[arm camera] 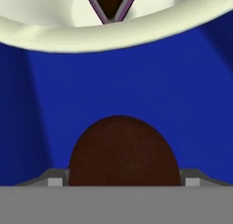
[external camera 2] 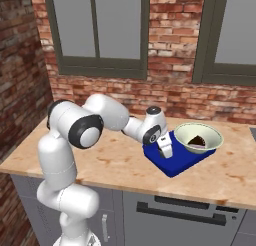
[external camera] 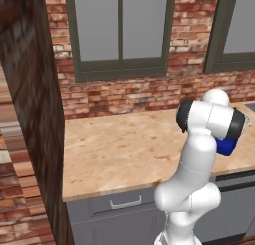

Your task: Place the bowl with cake and the cupcake onto the tray.

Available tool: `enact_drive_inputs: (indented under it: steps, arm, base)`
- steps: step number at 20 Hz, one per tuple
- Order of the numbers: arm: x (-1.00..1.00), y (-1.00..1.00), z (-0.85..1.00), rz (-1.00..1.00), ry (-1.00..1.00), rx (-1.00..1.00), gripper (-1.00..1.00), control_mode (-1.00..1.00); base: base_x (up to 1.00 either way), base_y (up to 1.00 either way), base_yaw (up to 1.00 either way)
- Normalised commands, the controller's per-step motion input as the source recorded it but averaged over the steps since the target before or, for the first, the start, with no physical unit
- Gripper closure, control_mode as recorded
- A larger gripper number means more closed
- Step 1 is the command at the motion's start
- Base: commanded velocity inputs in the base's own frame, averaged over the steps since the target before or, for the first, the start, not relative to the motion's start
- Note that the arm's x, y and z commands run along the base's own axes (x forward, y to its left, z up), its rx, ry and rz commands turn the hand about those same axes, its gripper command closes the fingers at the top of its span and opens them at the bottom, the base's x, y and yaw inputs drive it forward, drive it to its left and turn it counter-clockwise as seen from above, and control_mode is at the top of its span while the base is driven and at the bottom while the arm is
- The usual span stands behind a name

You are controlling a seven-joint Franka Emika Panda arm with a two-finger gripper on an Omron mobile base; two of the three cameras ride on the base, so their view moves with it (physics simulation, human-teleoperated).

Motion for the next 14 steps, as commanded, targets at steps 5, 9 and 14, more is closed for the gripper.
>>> enact_drive_inputs:
  steps: [5,9,14]
  arm:
    - [0.00,-0.16,-0.14,0.00,-0.02,0.02,-1.00,-1.00]
    - [0.00,-0.03,0.00,-0.01,0.01,-0.01,-1.00,-1.00]
    - [0.00,0.19,0.17,-0.02,0.10,-0.09,-1.00,-1.00]
  base:
    - [0.00,0.00,0.00]
    - [0.00,0.00,0.00]
    - [0.00,0.00,0.00]
